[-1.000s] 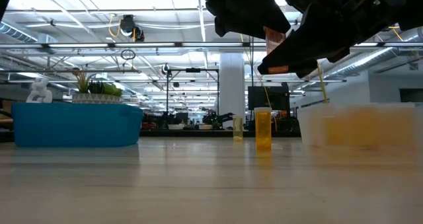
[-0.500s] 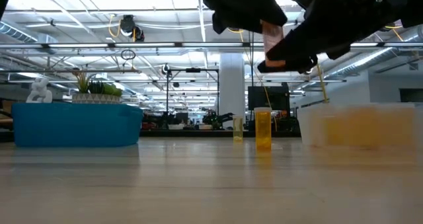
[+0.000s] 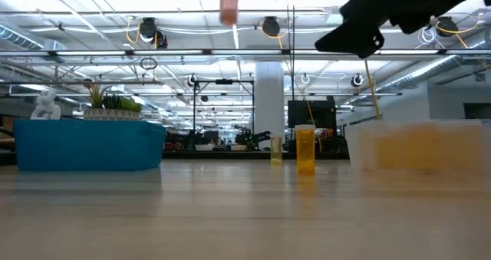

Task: Pick and place medicine bottles into bin by pill shape (circle, oval)
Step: Put the small red pill bottle into the blue bin

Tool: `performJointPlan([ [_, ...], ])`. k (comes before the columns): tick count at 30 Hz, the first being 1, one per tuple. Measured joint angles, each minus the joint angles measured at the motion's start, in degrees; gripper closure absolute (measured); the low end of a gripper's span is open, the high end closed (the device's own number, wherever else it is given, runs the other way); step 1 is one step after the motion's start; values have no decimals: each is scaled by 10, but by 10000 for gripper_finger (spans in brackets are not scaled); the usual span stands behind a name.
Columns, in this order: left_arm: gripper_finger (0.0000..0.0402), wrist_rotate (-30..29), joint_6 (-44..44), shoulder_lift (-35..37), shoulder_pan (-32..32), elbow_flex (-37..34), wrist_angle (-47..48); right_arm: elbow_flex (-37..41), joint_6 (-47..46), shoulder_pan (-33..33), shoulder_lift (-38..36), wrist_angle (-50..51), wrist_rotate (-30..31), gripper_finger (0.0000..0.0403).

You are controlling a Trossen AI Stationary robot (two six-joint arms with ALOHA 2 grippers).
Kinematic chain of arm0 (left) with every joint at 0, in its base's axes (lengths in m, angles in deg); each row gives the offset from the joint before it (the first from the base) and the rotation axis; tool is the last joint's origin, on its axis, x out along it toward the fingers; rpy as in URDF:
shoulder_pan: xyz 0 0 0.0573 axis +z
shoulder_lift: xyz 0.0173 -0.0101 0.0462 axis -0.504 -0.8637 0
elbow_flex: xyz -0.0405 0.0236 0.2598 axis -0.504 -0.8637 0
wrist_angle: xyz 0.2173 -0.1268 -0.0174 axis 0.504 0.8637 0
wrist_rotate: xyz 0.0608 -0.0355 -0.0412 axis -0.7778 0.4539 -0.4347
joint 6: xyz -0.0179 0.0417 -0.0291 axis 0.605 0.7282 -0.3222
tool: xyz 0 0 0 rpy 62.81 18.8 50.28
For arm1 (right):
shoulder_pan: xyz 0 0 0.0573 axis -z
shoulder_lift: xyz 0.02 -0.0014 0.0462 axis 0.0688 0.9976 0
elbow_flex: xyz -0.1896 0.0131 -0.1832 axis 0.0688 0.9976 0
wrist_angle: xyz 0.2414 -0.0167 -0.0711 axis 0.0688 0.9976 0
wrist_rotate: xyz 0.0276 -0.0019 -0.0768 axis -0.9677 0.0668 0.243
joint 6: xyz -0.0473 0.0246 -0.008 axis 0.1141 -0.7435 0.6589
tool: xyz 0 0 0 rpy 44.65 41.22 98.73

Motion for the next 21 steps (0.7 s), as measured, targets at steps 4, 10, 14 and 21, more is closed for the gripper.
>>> performJointPlan([
  [4, 279, -55, -48, 35, -7, 0, 86, 0, 11, -14, -11, 3, 0, 89],
  [10, 279, -114, -130, 50, -28, 0, 194, 4, 19, -31, -23, 14, 3, 90],
  [14, 279, -146, -186, 48, -43, -2, 255, 3, 19, -33, -24, 10, 6, 90],
  [21, 279, -176, -271, 85, -68, -100, 247, 3, 19, -33, -24, 5, 7, 90],
])
